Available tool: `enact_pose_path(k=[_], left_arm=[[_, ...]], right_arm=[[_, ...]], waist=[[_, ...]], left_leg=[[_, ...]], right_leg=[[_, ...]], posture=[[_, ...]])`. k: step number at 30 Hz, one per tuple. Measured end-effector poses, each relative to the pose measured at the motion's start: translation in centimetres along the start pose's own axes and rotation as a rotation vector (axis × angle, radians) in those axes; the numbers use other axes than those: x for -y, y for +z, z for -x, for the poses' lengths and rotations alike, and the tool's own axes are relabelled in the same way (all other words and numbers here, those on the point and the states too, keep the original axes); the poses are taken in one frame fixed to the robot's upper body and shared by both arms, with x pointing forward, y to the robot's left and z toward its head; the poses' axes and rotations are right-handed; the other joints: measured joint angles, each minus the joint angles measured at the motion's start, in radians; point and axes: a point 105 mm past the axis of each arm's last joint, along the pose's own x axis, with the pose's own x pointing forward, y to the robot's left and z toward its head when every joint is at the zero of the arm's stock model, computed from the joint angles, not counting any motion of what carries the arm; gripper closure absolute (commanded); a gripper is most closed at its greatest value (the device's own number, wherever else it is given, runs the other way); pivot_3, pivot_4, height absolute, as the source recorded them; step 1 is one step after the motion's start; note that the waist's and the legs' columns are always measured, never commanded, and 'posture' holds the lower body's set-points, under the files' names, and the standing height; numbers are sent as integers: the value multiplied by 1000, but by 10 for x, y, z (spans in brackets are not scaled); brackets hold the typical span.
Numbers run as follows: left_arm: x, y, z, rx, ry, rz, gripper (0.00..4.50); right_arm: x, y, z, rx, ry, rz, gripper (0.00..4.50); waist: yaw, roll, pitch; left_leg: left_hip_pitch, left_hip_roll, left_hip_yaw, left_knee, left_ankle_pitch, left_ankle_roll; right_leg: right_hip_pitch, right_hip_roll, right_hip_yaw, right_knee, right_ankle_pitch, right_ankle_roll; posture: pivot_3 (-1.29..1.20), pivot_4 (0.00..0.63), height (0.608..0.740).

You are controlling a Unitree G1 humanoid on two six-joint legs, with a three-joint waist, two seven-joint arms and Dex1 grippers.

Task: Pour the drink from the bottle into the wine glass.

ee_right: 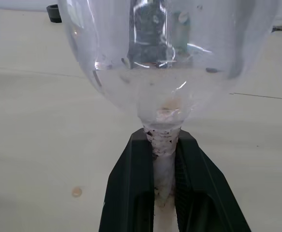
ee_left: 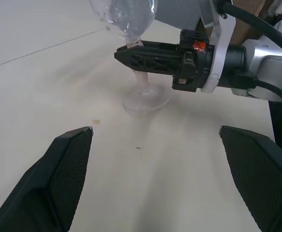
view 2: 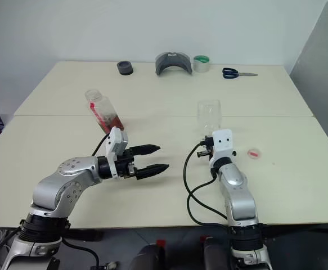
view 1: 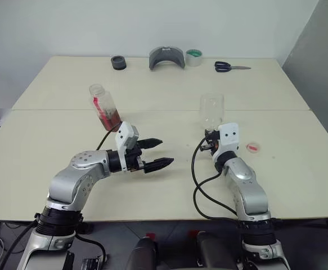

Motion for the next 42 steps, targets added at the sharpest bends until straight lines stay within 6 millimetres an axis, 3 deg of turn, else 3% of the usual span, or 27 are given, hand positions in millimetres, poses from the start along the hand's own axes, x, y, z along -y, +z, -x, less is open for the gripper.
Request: enact_pose_path(k=[7, 11, 14, 19, 25, 28, 35, 42], left_arm=[[0, -1, 1, -7, 2, -27, 0], [-2, -4, 3, -13, 26, -60, 0], [-8, -5, 6, -13, 70, -102, 0], [-22, -3, 16, 28, 210, -144, 0], [-23, -1, 34, 41, 347, -139, 0], [-23, 6, 44, 47, 408, -155, 0], [-25, 14, 68, 65, 544, -158, 0], [-26, 14, 77, 74, 585, -136, 0]], right_arm=[[-8, -7, 10, -18, 59, 35, 4297], [-11, -14, 15, -32, 91, 56, 4297], [-13, -12, 13, -3, 118, 91, 4297], [-23, 0, -12, 47, 187, 113, 4297], [-54, 20, -55, 96, 349, 164, 4297], [-67, 15, -68, 86, 410, 175, 4297], [-75, 14, -80, 107, 477, 146, 4297], [-77, 10, -82, 110, 501, 114, 4297]], waist=[[-1, -5, -4], [-5, -5, -4], [-6, -5, -4], [-15, -5, -3], [-19, -3, 1], [-17, -3, 1], [-18, -3, 1], [-18, -3, 1]], left_leg=[[8, 1, 3, -9, 0, 0], [26, 4, 3, -16, 0, 0], [30, 5, 3, -20, 0, 0], [29, 8, 5, -20, 0, 0], [25, 10, 5, -22, 0, 0], [23, 10, 5, -24, 0, 0], [23, 13, 7, -24, 0, 0], [25, 15, 7, -24, 0, -1]], right_leg=[[2, 0, 2, -2, -1, -1], [20, 3, 1, -11, -3, -3], [24, 3, 1, -15, -5, 1], [22, 5, 2, -15, -3, -4], [17, 5, 2, -14, -2, -4], [16, 4, 2, -15, -2, -4], [16, 2, 3, -15, -2, -4], [16, 11, 2, -14, -1, -6]], posture=[[0, 150, 740], [0, 150, 740], [0, 150, 740], [0, 150, 740], [0, 150, 740], [0, 150, 740], [0, 150, 740], [0, 150, 740]])
